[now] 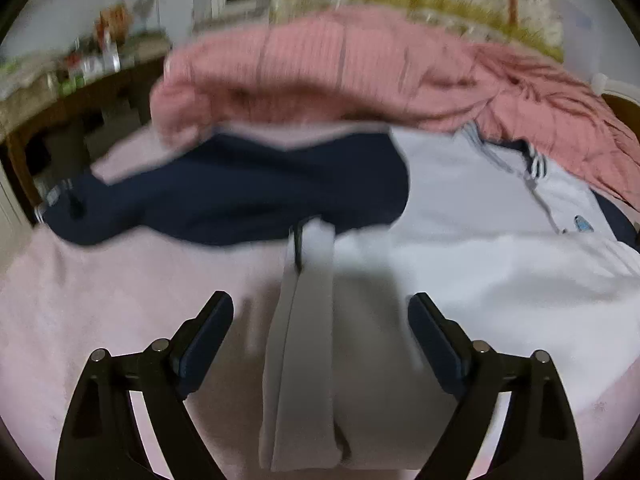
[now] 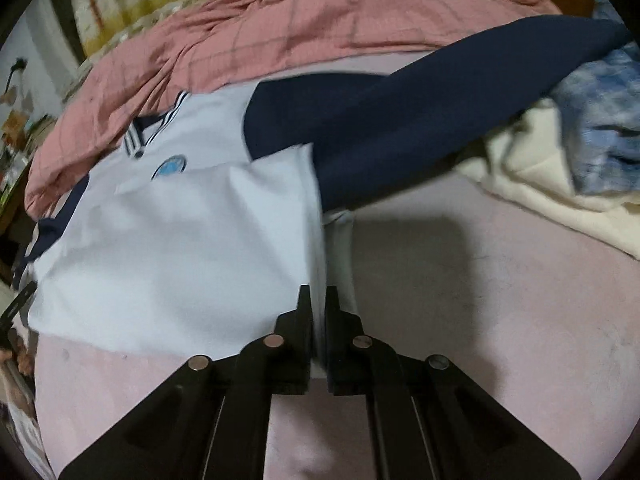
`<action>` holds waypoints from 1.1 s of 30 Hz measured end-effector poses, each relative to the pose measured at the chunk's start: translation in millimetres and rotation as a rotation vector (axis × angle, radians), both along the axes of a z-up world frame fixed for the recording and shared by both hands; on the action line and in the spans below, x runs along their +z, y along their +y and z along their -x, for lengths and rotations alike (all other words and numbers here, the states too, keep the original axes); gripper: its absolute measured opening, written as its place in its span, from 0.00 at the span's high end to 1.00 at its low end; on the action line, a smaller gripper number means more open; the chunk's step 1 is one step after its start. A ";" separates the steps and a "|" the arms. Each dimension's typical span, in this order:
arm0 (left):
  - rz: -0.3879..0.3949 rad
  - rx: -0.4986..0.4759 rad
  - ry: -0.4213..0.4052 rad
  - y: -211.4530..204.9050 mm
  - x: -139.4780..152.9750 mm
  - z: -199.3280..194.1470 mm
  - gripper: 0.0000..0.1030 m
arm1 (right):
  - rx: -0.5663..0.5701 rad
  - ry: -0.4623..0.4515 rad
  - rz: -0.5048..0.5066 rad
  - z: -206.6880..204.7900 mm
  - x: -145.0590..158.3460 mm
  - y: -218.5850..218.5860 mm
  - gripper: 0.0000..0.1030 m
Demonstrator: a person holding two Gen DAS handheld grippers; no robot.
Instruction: Fold large clothes
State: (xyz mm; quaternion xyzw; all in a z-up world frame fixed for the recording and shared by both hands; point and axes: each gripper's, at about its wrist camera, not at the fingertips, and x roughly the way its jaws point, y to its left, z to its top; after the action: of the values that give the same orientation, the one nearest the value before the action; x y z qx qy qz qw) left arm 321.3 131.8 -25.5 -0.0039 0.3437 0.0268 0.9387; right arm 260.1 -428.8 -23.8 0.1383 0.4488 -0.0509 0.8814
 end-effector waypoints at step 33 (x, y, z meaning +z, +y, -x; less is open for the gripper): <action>0.005 -0.265 0.153 -94.9 -27.5 27.7 0.14 | 0.249 -0.051 0.174 -10.3 -10.4 152.7 0.58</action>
State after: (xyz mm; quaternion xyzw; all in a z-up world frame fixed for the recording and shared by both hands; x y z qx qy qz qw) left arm 293.6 36.9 -53.0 0.0412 0.4119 -0.0980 0.9050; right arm 270.5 -276.1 -34.1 0.0058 0.4336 0.0234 0.9008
